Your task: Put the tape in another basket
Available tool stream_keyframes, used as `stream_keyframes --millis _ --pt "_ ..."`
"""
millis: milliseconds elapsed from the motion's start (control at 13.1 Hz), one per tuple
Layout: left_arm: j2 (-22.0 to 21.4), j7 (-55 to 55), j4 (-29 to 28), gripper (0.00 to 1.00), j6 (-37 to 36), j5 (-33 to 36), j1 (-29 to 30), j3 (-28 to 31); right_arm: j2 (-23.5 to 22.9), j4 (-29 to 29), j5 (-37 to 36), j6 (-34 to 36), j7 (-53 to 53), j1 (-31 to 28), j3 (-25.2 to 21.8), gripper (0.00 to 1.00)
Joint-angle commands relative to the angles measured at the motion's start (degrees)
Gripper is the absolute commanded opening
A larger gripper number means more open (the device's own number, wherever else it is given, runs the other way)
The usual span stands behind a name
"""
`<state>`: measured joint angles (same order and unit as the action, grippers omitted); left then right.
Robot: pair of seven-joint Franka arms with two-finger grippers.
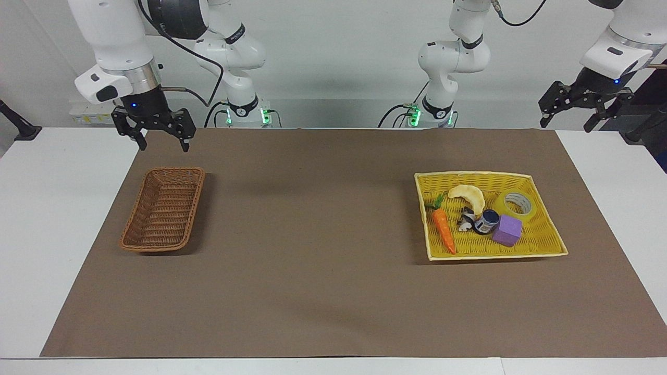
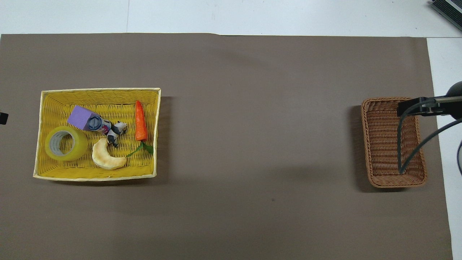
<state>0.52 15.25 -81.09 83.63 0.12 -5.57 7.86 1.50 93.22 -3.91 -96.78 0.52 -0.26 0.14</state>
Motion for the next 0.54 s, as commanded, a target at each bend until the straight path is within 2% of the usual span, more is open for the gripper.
stream_keyframes --millis 0,459 --pt "-1.7 0.0 -2.1 1.00 0.6 0.9 -0.1 0.1 -0.2 -0.8 1.0 1.2 -1.2 -0.5 0.1 1.00" --pt "-1.7 -0.1 -2.1 1.00 0.2 0.9 -0.2 0.1 -0.2 -0.8 0.9 1.2 -1.1 -0.5 0.1 1.00"
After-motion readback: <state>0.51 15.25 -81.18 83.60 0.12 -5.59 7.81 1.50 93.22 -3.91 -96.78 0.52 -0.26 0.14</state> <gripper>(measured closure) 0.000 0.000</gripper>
